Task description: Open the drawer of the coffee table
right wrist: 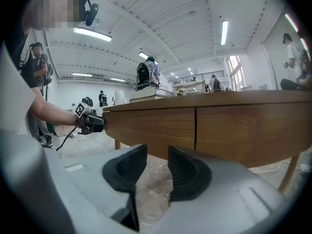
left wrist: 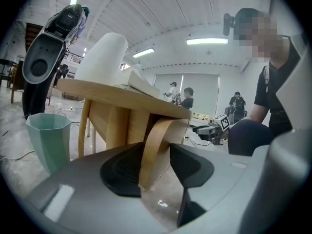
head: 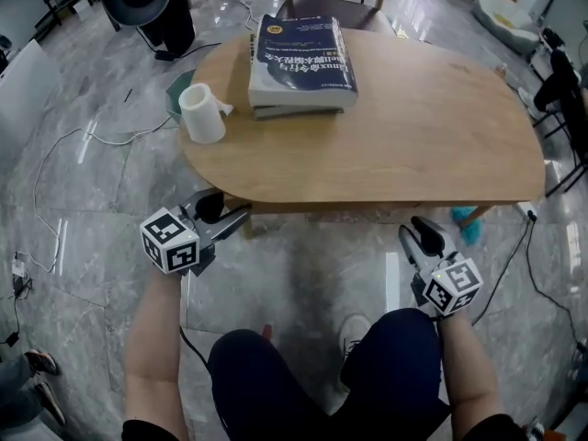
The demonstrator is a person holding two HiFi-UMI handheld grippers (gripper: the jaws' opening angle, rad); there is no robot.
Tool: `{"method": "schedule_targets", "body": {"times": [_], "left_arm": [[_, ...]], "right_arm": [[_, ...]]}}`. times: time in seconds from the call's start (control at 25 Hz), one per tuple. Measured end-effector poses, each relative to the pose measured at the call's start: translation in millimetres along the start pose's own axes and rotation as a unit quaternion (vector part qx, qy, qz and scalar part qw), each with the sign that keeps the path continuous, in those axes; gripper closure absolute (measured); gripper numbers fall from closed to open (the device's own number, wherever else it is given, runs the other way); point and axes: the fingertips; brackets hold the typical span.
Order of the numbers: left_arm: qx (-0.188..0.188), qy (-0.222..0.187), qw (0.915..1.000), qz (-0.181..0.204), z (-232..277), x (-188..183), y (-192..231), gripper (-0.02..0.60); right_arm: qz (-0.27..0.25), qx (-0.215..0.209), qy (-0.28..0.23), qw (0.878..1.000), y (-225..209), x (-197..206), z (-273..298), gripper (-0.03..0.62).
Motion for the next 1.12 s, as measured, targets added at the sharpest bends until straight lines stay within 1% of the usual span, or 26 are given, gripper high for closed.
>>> {"method": "schedule_targets", "body": {"times": [0.08,0.24,0.36,0.44,0.48,0.56,0.72,0.96,1.12], "left_arm": [[0.002,0.002,1.0,0.003,-1.3,0.9,-1.0,0.402],[0.017,0.025,0.9994,0.015,-2.9,5.0,-7.6,0.417],[0.025,0.031,0.9991,0.016,-7.1,9.2,-13.7,0.422],[0.025,0.03,0.9992,0.013,-8.5,12.1,-18.3,0.422],[0.024,0.026,0.9993,0.011,-9.5,13.1,-20.2,0.42],[0.021,0.016,0.9997,0.003,-12.0,13.0,-22.7,0.417],[0.012,0.001,0.9999,-0.007,-13.6,12.8,-25.2,0.416],[0.006,0.01,0.9999,-0.006,-13.2,14.9,-29.5,0.416],[-0.004,0.002,0.9999,-0.011,-14.6,15.8,-30.6,0.414]], "right_arm": [[0.002,0.003,-0.005,1.0,-1.8,-2.1,-2.4,0.471],[0.009,0.012,-0.013,1.0,-11.2,-3.6,-10.6,0.471],[0.012,0.021,-0.011,1.0,-18.6,1.1,-17.9,0.471],[0.016,0.026,-0.007,0.999,-23.8,7.2,-24.8,0.438],[0.018,0.026,-0.004,0.999,-25.8,10.5,-26.7,0.409],[0.016,0.021,0.004,1.0,-28.5,14.3,-26.8,0.389],[0.005,0.011,0.009,1.0,-32.6,11.6,-19.6,0.384],[-0.008,-0.007,0.009,1.0,-32.6,2.0,-1.4,0.384],[-0.004,0.001,0.012,1.0,-30.5,1.3,0.2,0.384]]}}
Point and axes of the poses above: the fingertips, and each gripper's own axes: z forward along the fingers, y to its left, x out of its underside, and after that the axes turned 10 degrees about -z, right-handed
